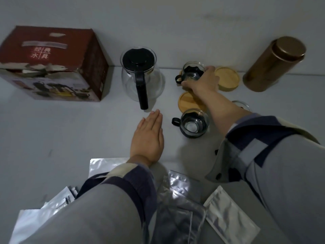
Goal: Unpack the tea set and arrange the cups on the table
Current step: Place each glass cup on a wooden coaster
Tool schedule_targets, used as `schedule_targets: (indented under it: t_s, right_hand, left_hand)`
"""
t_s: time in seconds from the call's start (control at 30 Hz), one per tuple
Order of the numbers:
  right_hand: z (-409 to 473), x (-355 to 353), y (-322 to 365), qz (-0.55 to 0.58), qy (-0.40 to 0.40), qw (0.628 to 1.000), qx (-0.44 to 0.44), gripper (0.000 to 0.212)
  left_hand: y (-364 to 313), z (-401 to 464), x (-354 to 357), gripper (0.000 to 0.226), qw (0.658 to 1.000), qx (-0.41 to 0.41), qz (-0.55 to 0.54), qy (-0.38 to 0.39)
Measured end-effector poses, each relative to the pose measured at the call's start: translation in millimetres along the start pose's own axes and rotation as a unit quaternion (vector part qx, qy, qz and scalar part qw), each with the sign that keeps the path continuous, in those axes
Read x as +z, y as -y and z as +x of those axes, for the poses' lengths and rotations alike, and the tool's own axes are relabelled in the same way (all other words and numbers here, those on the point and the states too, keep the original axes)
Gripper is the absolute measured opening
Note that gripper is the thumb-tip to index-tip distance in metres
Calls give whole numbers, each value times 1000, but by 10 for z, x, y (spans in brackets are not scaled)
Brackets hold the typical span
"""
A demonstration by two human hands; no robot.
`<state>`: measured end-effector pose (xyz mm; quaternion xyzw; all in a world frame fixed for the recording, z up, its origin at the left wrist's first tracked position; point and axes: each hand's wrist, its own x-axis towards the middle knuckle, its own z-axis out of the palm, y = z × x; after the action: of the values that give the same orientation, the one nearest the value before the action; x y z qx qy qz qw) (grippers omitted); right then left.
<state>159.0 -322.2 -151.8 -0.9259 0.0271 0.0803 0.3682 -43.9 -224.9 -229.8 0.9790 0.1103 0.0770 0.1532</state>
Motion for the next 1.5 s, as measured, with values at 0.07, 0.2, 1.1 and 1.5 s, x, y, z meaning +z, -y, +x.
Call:
schedule_targets:
  t_s: [0.07,0.2,1.1,1.5]
  right_hand:
    - [-25,-75,37,-27,3,1000,1,107]
    - [-186,-276,131,-24,-25,999,-42,101]
    - [-1483,141,-807,103,-63,991,-52,85]
    - [-946,-1,-456,103,-38,991,-71,87]
  left_hand:
    - [7,0,-9,52,1000,-1,-3,1]
    - [-4,-7,-22,52,1000,-6,-3,3]
    - [-61,-29,-16,52,1000,-5,-3,-8]
    - [-51,-21,-15,50,1000,-12,-6,-7]
